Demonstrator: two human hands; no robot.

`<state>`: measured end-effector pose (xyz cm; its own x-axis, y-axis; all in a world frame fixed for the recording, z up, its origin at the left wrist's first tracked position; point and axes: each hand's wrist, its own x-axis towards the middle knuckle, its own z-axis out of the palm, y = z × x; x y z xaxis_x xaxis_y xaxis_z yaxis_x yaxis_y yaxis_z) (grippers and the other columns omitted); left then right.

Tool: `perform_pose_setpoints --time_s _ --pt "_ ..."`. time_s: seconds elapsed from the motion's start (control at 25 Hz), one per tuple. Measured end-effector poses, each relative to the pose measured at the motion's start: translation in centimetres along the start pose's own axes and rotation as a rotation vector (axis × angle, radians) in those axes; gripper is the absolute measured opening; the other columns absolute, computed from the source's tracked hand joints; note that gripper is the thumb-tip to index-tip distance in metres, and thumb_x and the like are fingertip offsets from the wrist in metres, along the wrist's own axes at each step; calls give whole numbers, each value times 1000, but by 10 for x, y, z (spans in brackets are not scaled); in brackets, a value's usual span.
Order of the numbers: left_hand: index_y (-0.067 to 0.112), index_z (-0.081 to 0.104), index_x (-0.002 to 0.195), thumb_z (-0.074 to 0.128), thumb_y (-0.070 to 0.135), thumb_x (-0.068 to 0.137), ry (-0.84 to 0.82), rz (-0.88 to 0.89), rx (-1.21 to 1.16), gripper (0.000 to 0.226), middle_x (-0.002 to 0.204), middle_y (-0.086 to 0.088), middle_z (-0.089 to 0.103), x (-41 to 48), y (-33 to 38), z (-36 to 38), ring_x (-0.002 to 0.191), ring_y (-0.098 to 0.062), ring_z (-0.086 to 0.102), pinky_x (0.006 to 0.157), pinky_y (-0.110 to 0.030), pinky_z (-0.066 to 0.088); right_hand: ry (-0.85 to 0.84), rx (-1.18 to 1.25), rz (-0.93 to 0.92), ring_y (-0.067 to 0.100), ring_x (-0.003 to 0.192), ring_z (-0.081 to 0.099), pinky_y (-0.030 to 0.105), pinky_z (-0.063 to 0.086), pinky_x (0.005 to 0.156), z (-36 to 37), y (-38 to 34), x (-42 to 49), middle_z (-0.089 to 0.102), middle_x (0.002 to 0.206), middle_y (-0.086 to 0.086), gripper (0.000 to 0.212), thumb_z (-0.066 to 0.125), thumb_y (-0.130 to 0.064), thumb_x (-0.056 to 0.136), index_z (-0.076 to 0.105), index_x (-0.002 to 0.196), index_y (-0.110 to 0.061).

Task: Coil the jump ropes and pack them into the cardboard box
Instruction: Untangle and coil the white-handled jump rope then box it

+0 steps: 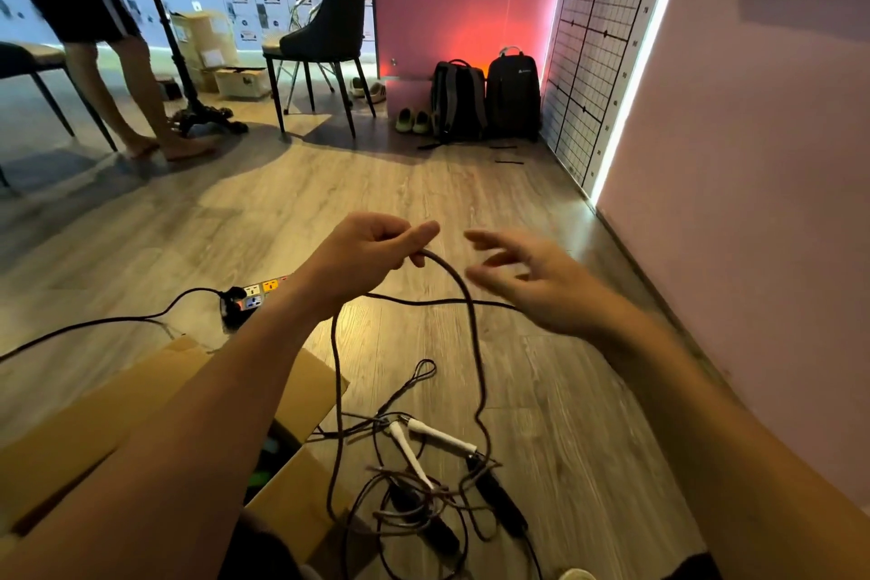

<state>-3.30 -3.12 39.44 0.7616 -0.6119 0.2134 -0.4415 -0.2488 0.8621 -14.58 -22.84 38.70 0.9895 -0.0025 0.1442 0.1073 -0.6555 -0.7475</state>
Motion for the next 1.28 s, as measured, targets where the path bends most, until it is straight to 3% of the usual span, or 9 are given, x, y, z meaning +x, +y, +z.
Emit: perform_pose_setpoints --time_s 0.12,0.36,0.48,0.6,0.72,0.88,1.0,1.12,1.28 --pt "9 70 74 58 42 94 -72 2 -53 41 49 14 42 1 5 6 43 -2 35 43 -13 28 -137 77 -4 5 71 60 34 56 75 12 -9 2 62 77 -7 22 49 -35 102 66 106 -22" --pt "15 61 68 51 46 98 5 -106 -161 45 56 2 36 0 -2 -8 47 -10 28 46 -25 23 844 -98 499 16 79 57 31 41 63 -50 35 -6 62 94 5 31 37 -38 105 60 106 -16" --pt "16 61 67 51 43 99 -25 -56 -209 43 55 3 33 2 6 4 48 -10 26 45 -26 21 527 -189 283 17 107 56 36 47 87 -24 29 -2 58 120 2 33 55 -38 97 53 128 -28" --pt "13 63 69 51 40 100 -94 3 -120 43 53 3 32 2 10 15 47 -9 27 45 -19 23 21 -70 -50 -2 69 58 21 50 67 6 -8 4 63 81 -8 19 58 -30 99 63 117 -25" --pt "16 60 70 51 45 99 -112 -62 -133 42 54 6 35 3 7 12 47 -9 27 44 -20 23 305 -147 -88 1 50 43 14 33 50 -9 4 9 53 65 -10 18 51 -26 103 67 96 -24" --pt "15 57 68 49 48 99 -34 -109 -83 46 55 4 37 4 0 1 47 -10 29 42 -23 25 926 -169 600 20 86 58 34 47 73 -58 53 -2 64 106 9 35 35 -36 101 61 111 -14" --pt "15 57 67 47 46 100 -50 -79 -99 46 59 -4 36 4 3 5 50 -13 29 43 -23 24 568 -290 445 23 116 52 43 46 95 -39 43 -5 54 128 4 42 52 -32 94 49 136 -28" --pt "15 58 68 48 46 99 -84 -59 -81 45 61 -6 35 5 7 12 50 -13 28 43 -22 23 65 -77 34 0 81 58 22 44 71 2 -5 1 62 93 -12 22 55 -31 100 59 121 -30" --pt "17 57 67 51 49 97 -75 -105 -148 44 57 1 35 3 1 -1 47 -10 27 41 -21 24 507 -161 25 9 58 45 27 35 54 -12 4 13 55 73 -4 22 42 -23 106 63 100 -21"
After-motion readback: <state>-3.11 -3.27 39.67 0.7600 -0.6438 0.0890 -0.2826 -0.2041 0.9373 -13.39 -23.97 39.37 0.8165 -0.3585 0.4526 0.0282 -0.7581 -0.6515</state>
